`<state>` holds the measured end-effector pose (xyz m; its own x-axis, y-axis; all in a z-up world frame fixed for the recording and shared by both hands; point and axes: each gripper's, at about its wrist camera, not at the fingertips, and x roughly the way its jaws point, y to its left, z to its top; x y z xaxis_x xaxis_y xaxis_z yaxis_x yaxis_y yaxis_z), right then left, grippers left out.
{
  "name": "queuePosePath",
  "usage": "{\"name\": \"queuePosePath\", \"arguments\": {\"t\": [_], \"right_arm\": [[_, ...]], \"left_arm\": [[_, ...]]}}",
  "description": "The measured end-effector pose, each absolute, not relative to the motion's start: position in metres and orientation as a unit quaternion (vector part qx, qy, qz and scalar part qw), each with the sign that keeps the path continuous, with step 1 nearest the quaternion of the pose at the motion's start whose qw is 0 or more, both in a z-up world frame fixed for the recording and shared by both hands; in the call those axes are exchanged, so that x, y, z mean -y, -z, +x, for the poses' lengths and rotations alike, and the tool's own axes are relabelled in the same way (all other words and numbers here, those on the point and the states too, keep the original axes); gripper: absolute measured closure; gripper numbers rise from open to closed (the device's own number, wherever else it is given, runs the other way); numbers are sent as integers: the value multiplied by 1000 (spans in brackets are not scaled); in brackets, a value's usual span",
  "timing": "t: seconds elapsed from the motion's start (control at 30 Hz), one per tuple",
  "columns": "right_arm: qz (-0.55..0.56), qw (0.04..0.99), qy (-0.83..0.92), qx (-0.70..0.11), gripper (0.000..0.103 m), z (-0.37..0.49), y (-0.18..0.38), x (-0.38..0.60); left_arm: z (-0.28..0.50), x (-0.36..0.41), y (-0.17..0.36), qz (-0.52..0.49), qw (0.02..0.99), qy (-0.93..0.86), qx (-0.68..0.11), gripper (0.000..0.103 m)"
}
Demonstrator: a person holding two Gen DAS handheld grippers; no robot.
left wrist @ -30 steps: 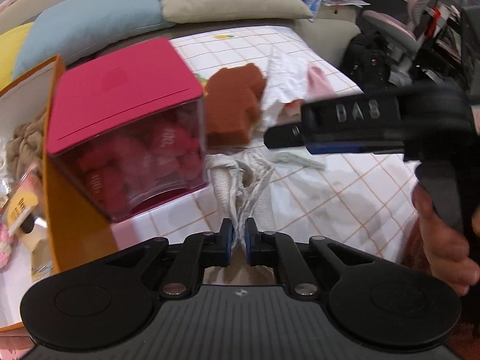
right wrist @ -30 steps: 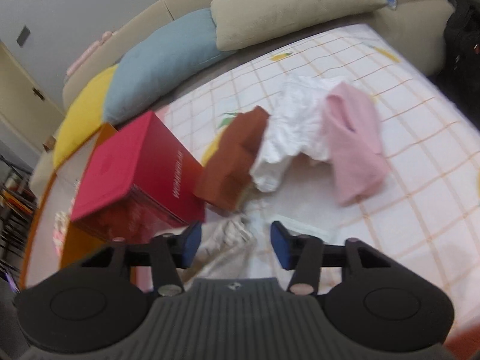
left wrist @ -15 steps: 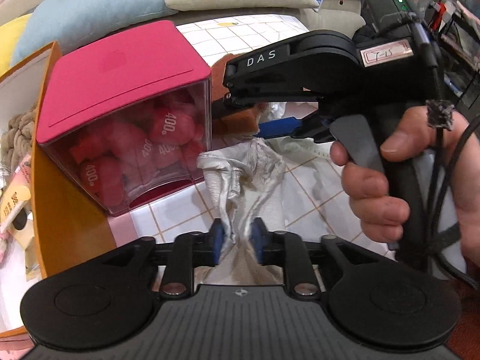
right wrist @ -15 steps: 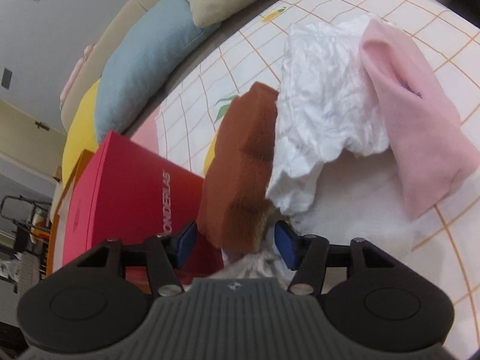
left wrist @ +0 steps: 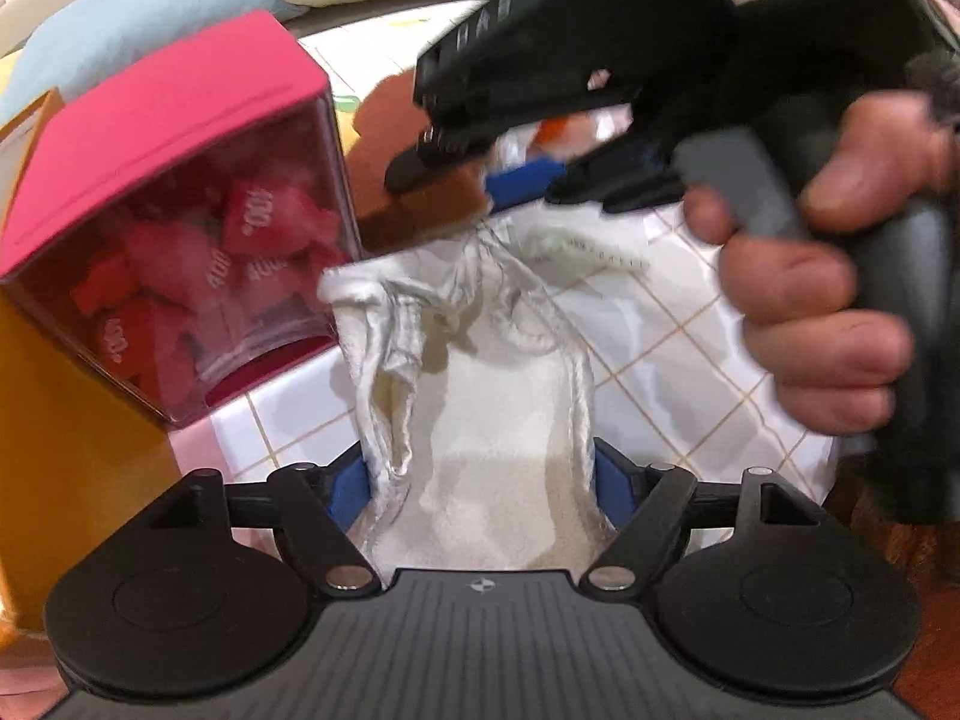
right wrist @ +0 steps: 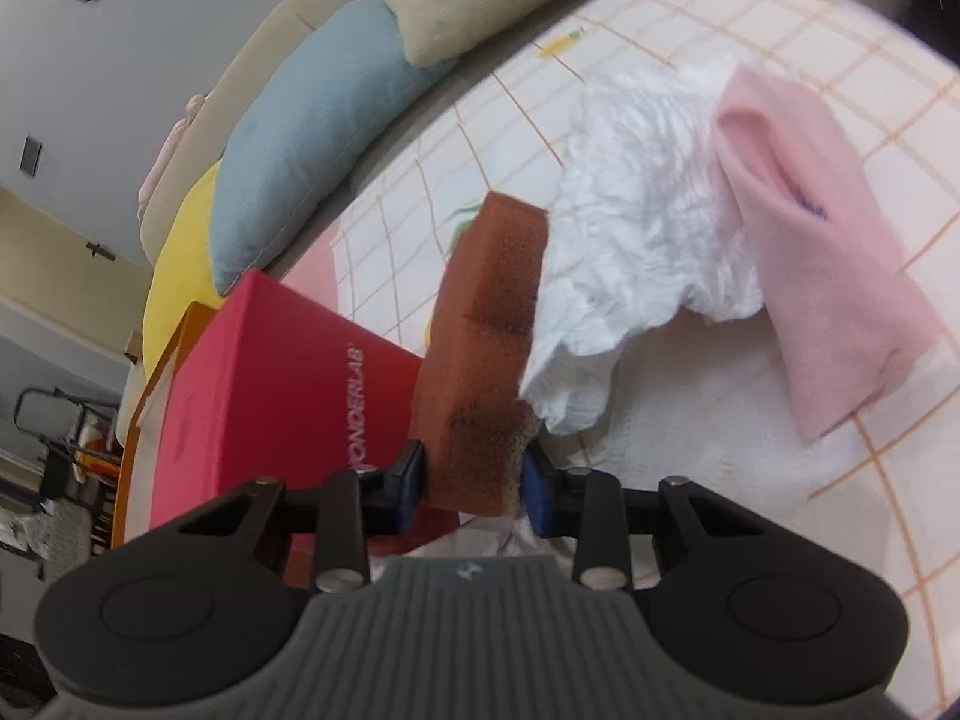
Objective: Organize soft objects
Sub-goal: 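Grasp the brown foam sponge with the right tool while the left tool holds the cloth bag, then carry the cloth bag and sponge over the white box and open both tools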
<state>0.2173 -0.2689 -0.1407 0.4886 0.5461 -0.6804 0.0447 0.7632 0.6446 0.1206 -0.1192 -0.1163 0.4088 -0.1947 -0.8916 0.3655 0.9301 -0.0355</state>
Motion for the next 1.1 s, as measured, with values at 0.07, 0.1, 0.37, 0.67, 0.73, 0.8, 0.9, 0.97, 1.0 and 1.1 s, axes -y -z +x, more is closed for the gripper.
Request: {"name": "queuePosePath", "arguments": {"t": [0.07, 0.1, 0.37, 0.67, 0.73, 0.8, 0.9, 0.97, 1.0, 1.1], "right_arm": [[285, 819, -157, -472, 70, 209, 128, 266], [279, 824, -160, -466, 70, 205, 122, 266], [299, 817, -183, -459, 70, 174, 92, 273], [277, 848, -162, -421, 70, 122, 56, 295], [256, 858, -144, -422, 70, 112, 50, 300], [228, 865, -123, -429, 70, 99, 46, 302], [207, 863, -107, -449, 70, 82, 48, 305], [198, 856, -100, -466, 70, 70, 50, 304], [195, 854, -98, -473, 70, 66, 52, 302], [190, 847, -102, -486, 70, 50, 53, 296]], "left_arm": [[119, 121, 120, 87, 833, 168, -519, 14], [118, 122, 122, 89, 834, 168, -518, 17], [107, 121, 112, 94, 843, 177, -500, 67], [99, 98, 78, 64, 865, 173, -466, 91], [94, 91, 70, 54, 870, 171, -460, 91], [89, 84, 63, 45, 874, 170, -453, 91], [79, 75, 50, 22, 880, 171, -443, 91], [75, 73, 45, 10, 883, 173, -436, 91], [71, 71, 40, 7, 885, 174, -431, 91], [61, 64, 28, -5, 892, 175, -416, 91]]}}
